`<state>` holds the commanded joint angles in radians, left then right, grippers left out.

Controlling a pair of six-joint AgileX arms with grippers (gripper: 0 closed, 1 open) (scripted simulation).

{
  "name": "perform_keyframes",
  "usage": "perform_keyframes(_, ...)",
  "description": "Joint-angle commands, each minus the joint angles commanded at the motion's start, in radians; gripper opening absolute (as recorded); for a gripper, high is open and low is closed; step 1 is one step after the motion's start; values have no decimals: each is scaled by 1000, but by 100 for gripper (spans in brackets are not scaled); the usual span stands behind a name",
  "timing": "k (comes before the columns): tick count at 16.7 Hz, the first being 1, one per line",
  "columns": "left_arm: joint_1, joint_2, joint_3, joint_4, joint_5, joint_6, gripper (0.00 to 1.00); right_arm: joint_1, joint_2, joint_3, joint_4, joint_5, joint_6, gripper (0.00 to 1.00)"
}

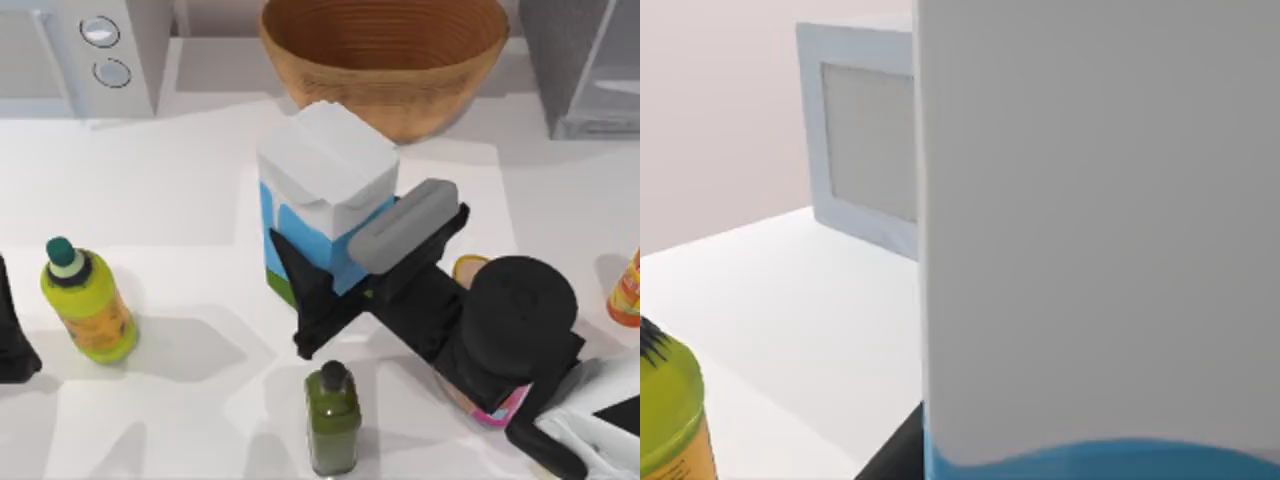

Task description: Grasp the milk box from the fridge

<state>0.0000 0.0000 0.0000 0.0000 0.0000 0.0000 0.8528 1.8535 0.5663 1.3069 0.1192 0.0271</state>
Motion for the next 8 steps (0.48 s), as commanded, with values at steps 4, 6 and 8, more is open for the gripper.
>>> perform_keyframes(4,0,0,0,0,0,0,100,10,43,7,15,-1,-9,0)
perform_keyframes(6,0,0,0,0,0,0,100,10,43,7,15,-1,-9,0)
perform_keyframes(8,0,0,0,0,0,0,100,5,37,7,15,-2,-5,0)
